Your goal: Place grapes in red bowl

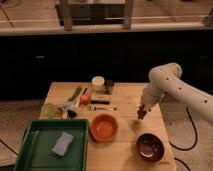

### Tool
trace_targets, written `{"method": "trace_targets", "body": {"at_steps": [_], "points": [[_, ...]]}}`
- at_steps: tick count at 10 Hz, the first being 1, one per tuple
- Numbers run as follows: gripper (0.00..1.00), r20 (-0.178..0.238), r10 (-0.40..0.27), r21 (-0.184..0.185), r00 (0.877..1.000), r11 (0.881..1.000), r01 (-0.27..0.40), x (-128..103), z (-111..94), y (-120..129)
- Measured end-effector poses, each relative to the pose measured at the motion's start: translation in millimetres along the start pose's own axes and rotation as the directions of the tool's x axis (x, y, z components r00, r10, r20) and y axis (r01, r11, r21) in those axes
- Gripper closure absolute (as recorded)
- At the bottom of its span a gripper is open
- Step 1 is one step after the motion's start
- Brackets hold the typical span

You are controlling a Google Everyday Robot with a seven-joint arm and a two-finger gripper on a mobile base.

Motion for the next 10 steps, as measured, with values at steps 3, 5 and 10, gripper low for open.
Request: {"method": "trace_targets", "body": {"at_steps": [3,5,10], "points": [[0.96,-0.004,-0.039,-0.001,0.999,0.999,0.039,-6,-9,7],[0.96,-0.004,-0.063,-0.002,0.998,0.998,0.063,-10,-16,16],[0.96,-0.004,-0.116,-0.003,0.993,0.993,0.116,-20,-28,28]]}}
